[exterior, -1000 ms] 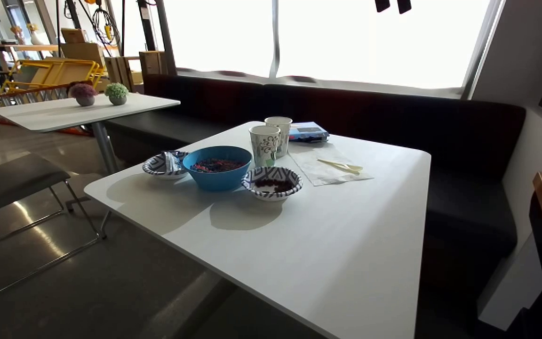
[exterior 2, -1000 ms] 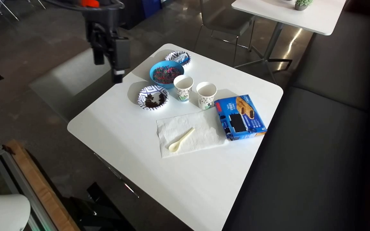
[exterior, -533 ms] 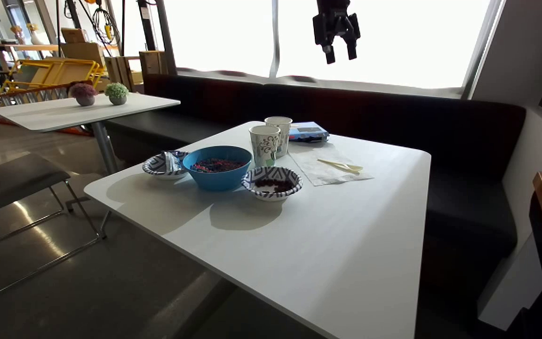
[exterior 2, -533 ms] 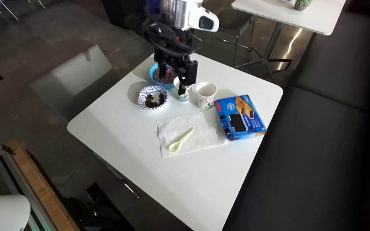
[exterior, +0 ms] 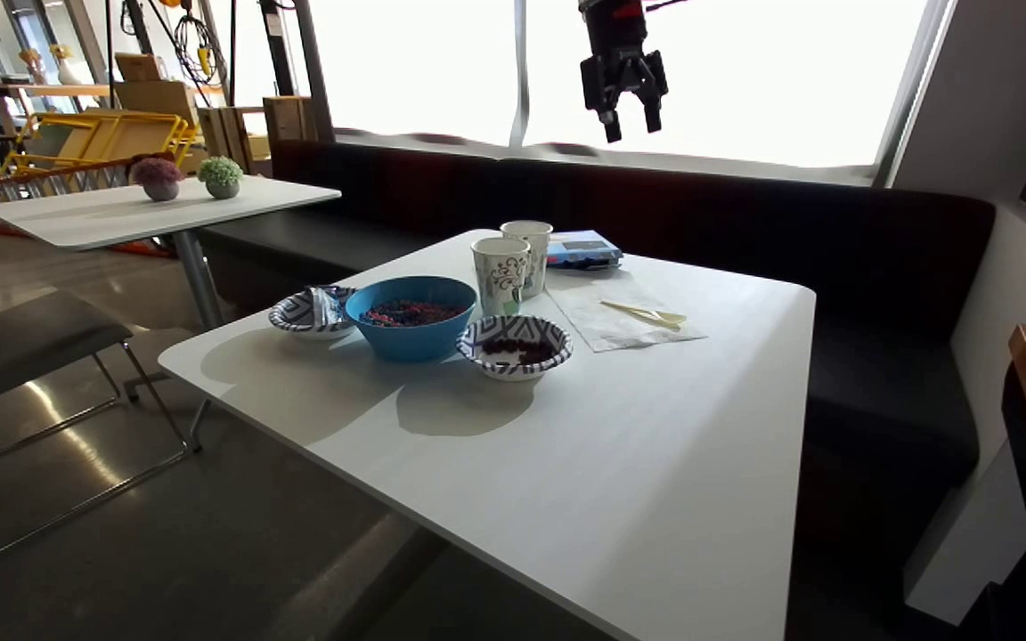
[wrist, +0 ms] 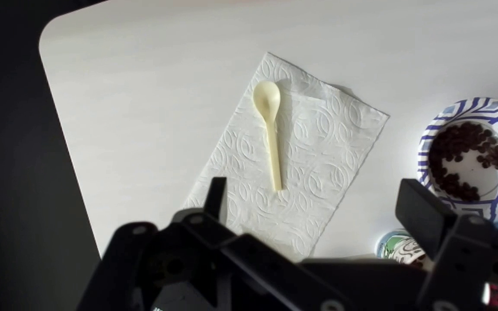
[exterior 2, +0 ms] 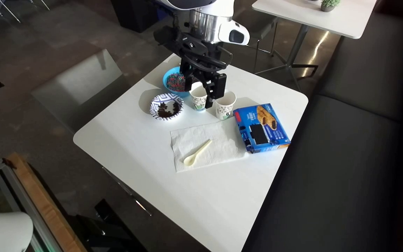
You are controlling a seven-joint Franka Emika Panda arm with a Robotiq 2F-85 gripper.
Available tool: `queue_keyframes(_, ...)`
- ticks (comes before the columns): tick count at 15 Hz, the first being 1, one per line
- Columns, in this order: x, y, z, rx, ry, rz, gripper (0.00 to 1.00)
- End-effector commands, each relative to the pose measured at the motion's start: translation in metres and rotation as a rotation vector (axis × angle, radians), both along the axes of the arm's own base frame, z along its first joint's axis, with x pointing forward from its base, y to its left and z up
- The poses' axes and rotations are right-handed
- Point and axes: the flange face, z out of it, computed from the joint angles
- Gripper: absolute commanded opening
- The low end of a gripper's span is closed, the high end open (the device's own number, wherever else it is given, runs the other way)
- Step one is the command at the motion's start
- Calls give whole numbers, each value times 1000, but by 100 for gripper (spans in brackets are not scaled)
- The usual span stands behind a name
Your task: Transfer a spoonful of contents from the blue bowl to the right cup
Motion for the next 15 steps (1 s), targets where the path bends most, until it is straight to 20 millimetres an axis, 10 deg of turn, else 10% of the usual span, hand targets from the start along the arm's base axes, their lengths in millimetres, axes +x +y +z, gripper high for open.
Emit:
queue_keyframes(1,16,-3,-20,5,5,86,100)
queue_keyframes(15,28,-53,-193,285,402,264,100)
